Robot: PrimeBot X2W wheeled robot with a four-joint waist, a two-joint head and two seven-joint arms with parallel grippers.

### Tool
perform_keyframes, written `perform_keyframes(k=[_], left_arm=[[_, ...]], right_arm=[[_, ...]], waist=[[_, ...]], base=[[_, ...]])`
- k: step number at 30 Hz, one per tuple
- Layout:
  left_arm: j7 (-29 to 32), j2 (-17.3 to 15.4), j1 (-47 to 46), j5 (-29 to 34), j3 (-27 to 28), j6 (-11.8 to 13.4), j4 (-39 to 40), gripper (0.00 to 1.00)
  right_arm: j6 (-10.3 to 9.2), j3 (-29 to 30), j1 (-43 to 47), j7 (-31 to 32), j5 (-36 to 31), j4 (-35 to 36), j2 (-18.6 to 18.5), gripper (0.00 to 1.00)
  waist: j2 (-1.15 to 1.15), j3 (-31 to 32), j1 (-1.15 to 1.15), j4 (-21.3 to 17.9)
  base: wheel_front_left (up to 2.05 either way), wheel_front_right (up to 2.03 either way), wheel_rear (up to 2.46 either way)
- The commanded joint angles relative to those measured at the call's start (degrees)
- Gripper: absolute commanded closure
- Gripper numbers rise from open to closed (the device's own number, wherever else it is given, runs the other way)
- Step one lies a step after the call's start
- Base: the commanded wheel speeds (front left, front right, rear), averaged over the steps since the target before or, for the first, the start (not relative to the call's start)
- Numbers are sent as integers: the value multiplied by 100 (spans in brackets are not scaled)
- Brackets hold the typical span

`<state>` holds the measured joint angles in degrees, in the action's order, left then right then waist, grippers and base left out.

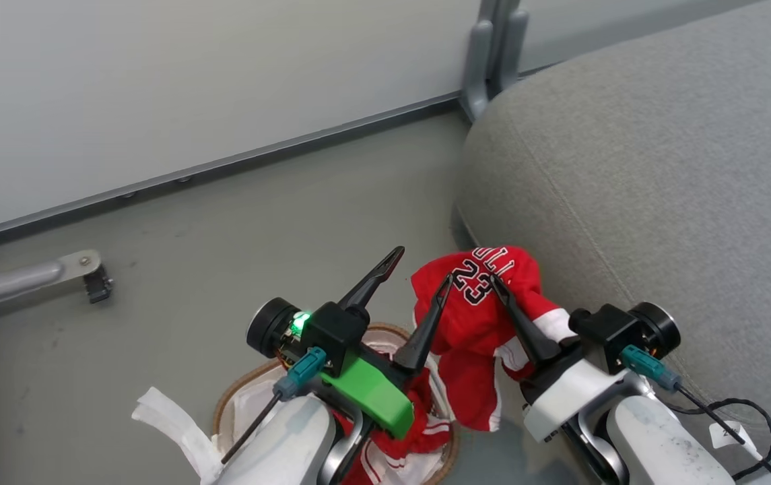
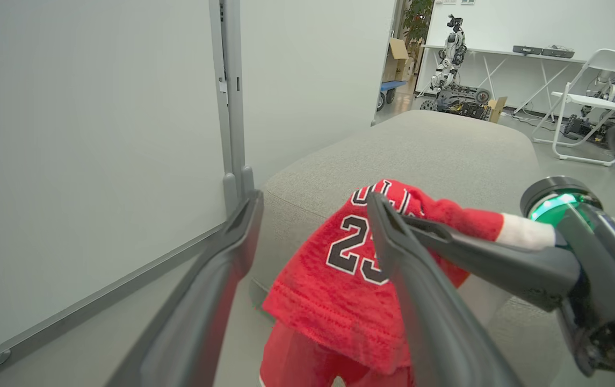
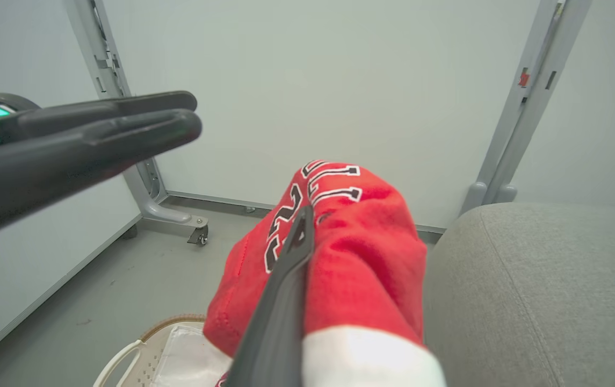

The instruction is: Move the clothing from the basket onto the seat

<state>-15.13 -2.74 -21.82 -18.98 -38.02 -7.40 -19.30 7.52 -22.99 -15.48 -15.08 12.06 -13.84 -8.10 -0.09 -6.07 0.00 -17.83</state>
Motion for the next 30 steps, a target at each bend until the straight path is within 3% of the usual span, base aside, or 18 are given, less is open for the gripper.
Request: perform_keyframes(k=[1,6,14,23,30], left_arm=[[-4,-31,-7,60,9,-16,-19,0],[-4,-33,-126,197,-27,-16,-1,0],[-4,-199,-366,388,-167,-16,172,0],[-4,-476,-848,488,-351,-16,339,0],[-4,-537,-1171,531,-468,-16,440,0]], right_arm=[[-6,39,41,-13,-20,32,-39,100],[-6,263,-318,-13,-146,42,-300,100],[-6,947,-1636,-13,-320,-109,-1131,100],[-6,1606,-3471,-12,-690,-911,-2290,100],[-6,2401,-4254,-12,-977,-1728,-2742,100]], waist=[[9,-238,0,-615],[9,-497,0,-602],[9,-1298,0,-214],[9,-2350,0,239],[9,-2973,0,555]], base=[[0,0,0],[0,0,0],[0,0,0],[0,0,0],[0,0,0]])
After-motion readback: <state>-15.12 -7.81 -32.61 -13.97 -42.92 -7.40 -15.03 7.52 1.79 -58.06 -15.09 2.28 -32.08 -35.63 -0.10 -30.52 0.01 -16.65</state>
